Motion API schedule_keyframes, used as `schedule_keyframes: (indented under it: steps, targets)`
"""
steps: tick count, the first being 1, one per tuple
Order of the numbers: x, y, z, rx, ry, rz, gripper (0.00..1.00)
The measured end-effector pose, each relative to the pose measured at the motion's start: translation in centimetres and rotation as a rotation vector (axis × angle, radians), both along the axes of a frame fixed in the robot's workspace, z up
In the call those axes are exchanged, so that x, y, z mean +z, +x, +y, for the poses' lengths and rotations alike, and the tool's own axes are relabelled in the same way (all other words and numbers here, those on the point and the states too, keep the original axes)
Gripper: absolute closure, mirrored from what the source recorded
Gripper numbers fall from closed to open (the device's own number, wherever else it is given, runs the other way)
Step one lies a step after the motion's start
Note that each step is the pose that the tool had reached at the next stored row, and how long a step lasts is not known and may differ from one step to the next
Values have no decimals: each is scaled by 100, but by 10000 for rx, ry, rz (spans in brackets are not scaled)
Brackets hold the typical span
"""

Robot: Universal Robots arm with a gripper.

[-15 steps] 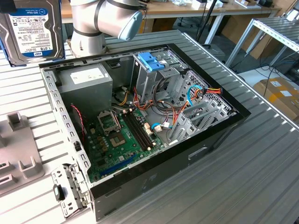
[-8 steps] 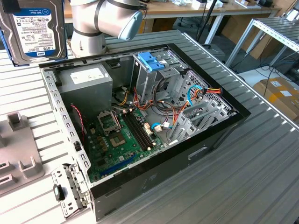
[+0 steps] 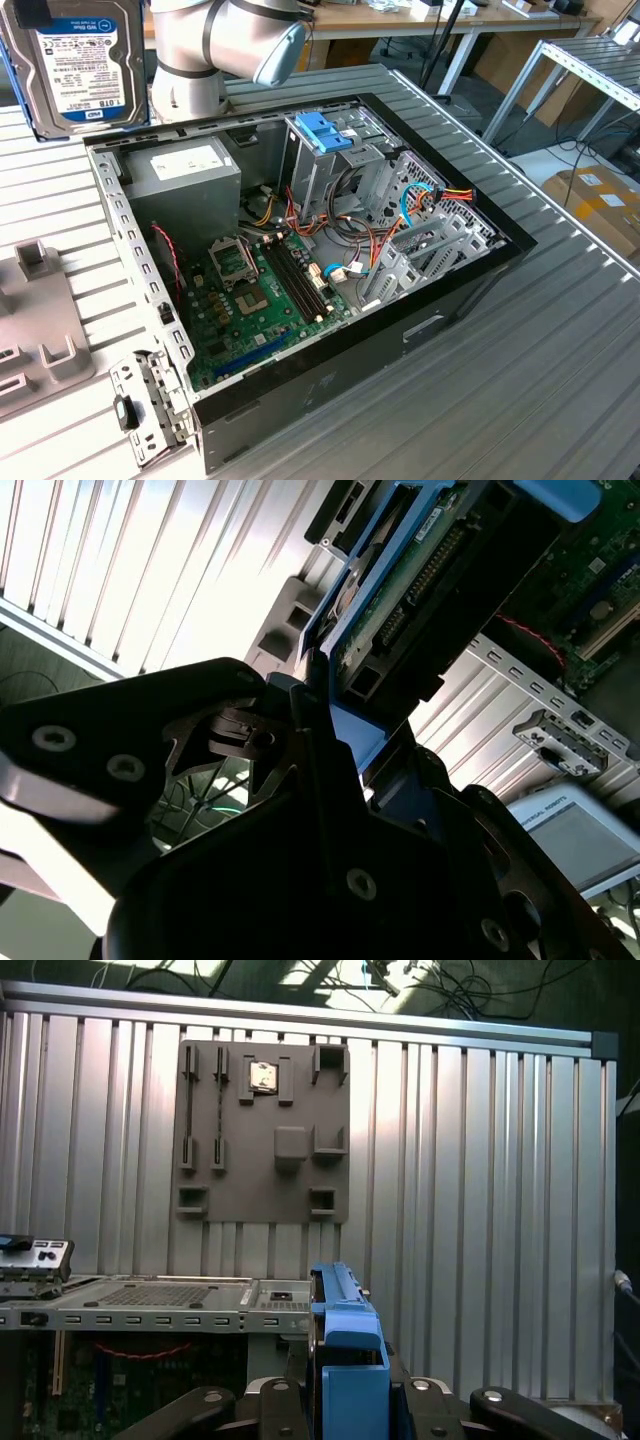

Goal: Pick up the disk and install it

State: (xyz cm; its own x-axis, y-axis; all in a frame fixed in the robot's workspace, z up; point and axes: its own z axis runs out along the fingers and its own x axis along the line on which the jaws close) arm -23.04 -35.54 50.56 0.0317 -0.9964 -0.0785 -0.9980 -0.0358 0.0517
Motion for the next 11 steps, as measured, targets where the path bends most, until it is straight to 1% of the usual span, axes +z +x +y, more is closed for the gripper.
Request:
schedule_keyframes:
  steps: [9, 10, 11]
  targets:
    - [-3, 65, 0, 0, 0, 1, 63]
    - [-8, 171, 0, 1, 0, 3, 63]
    - [-11, 226, 0, 0, -1, 5, 63]
